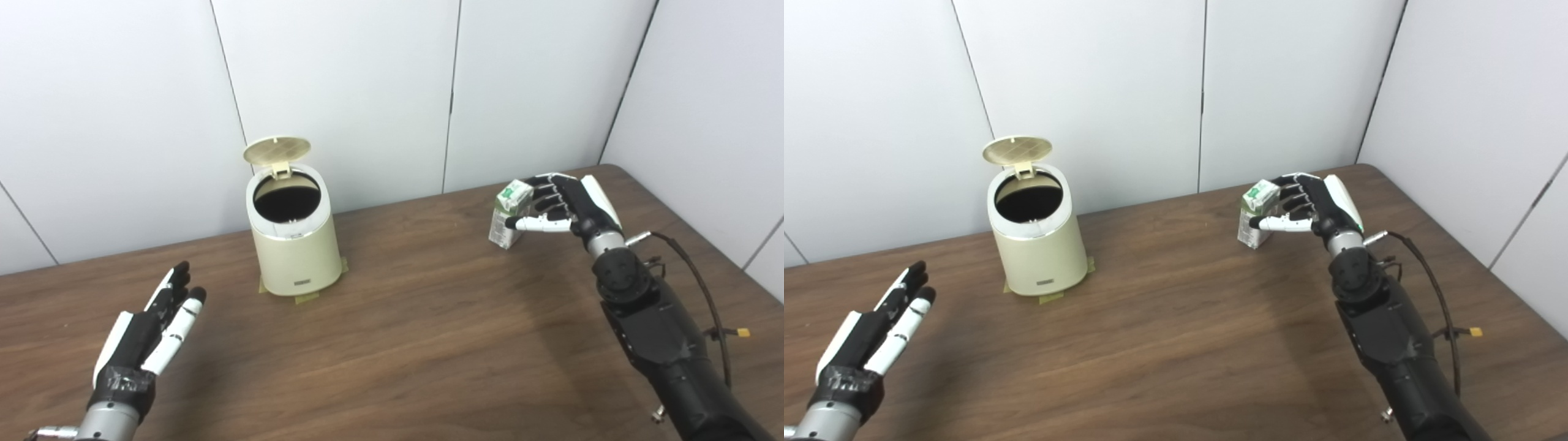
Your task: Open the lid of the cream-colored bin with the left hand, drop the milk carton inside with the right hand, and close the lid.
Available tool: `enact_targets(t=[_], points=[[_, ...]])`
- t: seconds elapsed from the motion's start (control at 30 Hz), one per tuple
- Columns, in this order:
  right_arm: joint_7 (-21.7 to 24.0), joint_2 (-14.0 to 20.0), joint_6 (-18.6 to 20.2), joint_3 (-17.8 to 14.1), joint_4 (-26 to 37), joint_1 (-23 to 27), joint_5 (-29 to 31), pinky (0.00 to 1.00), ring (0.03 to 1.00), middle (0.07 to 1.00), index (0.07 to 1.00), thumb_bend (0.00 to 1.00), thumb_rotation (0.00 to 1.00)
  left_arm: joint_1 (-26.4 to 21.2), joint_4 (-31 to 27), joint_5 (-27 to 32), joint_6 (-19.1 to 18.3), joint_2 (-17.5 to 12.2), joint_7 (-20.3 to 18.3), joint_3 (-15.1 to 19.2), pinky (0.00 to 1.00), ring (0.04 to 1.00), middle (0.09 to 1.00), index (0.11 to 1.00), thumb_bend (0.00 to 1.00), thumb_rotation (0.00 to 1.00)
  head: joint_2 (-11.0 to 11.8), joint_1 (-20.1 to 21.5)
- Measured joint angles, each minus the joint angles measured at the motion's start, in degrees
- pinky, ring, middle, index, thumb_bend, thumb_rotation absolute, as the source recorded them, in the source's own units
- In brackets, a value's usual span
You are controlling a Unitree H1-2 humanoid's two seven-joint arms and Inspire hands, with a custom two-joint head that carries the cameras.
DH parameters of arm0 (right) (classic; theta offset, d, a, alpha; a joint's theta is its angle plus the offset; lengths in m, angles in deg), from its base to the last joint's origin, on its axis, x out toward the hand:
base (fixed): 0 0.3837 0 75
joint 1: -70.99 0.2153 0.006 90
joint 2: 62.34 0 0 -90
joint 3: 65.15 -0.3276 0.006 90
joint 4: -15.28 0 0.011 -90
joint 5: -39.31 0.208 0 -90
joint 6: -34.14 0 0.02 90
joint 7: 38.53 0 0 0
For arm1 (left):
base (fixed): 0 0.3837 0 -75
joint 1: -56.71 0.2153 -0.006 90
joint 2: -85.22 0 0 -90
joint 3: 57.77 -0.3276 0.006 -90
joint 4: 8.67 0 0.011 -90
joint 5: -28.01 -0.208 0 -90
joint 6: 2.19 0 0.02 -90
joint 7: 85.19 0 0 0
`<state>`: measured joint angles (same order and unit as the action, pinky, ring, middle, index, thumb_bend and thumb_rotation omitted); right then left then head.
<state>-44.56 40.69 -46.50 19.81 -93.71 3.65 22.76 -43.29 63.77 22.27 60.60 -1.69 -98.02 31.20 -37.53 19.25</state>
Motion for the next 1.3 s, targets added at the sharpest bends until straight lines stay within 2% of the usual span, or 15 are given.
enact_targets(t=[0.13,0.27,0.4,0.6,0.83,1.07,1.3], points=[[-1.5,-1.3,-0.7,0.5,-0.4,0.3,-0.8,0.66,0.701,0.715,0.698,0.84,0.31,0.0,0.0,0.6,0.0,0.0,-0.7,-0.3,1.0,1.0,1.0,1.0,0.34,0.55,0.1,0.1],[-1.8,-2.8,-0.4,0.5,-0.3,0.6,-0.7,0.69,0.728,0.723,0.71,0.88,0.35,0.0,0.0,1.1,0.0,-0.2,-0.9,-0.3,1.0,1.0,1.0,1.0,0.34,0.52,0.3,0.5],[-1.8,-3.7,-0.2,0.7,0.0,0.7,-0.6,0.71,0.739,0.721,0.707,0.88,0.35,0.0,0.0,1.0,0.0,-0.7,-1.0,-0.4,1.0,1.0,1.0,1.0,0.32,0.49,0.5,0.5],[-1.9,-4.3,-0.2,1.5,0.0,1.4,-0.9,0.73,0.743,0.712,0.694,0.88,0.34,0.0,0.0,0.4,0.0,-1.5,-1.0,-1.2,1.0,1.0,1.0,1.0,0.31,0.52,0.6,0.7],[-2.6,-5.1,-1.4,2.1,-1.6,2.4,-1.1,0.7,0.719,0.694,0.699,0.89,0.32,0.0,-0.3,0.4,0.0,-1.6,-0.9,-1.2,1.0,1.0,1.0,1.0,0.3,0.48,0.6,0.3],[-2.8,-5.1,-1.9,2.1,-2.0,2.5,-1.0,0.58,0.626,0.648,0.677,0.87,0.23,0.0,-0.4,-0.6,0.0,-1.6,-0.9,-1.3,1.0,1.0,1.0,1.0,0.31,0.49,0.5,0.0],[-3.0,-4.9,-2.0,2.6,-2.7,2.5,-2.2,0.5,0.573,0.624,0.67,0.86,0.16,0.0,-0.3,-0.7,0.0,-1.6,-0.9,-1.3,1.0,1.0,1.0,1.0,0.3,0.48,0.9,-0.7]])
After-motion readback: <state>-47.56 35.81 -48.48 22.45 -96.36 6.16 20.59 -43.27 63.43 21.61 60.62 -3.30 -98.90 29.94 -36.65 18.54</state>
